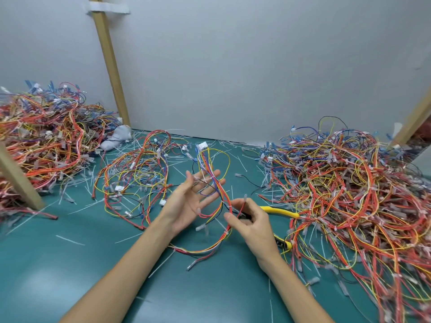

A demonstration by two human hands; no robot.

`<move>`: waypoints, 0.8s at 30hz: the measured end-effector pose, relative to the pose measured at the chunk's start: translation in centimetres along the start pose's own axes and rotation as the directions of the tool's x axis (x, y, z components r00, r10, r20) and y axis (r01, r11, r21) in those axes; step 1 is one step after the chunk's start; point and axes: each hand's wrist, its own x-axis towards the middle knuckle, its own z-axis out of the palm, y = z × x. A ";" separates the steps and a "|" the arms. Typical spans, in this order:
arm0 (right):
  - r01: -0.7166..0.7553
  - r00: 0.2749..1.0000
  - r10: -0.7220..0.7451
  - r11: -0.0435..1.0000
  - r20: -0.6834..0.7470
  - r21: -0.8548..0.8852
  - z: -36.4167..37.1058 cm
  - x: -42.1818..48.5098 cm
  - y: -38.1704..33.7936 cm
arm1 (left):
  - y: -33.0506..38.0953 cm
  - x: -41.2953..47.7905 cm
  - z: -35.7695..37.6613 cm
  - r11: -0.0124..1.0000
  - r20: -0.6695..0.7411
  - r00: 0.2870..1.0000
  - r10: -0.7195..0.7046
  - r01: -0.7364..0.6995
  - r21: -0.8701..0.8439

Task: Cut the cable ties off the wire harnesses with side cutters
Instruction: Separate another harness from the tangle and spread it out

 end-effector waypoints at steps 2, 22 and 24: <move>-0.025 0.999 0.025 1.000 -0.025 0.014 -0.3 0.2 0.0 | -0.1 -0.1 0.1 1.000 0.004 1.000 0.005 -0.005 -0.031; -0.109 0.990 0.113 0.993 0.088 -0.041 -0.4 -0.4 -0.2 | 0.4 -0.3 0.4 0.994 -0.040 0.999 0.022 -0.027 -0.110; -0.108 0.989 0.112 0.993 0.094 -0.043 -0.3 -0.3 -0.1 | 0.5 -0.3 0.5 0.993 -0.035 0.999 0.023 -0.027 -0.112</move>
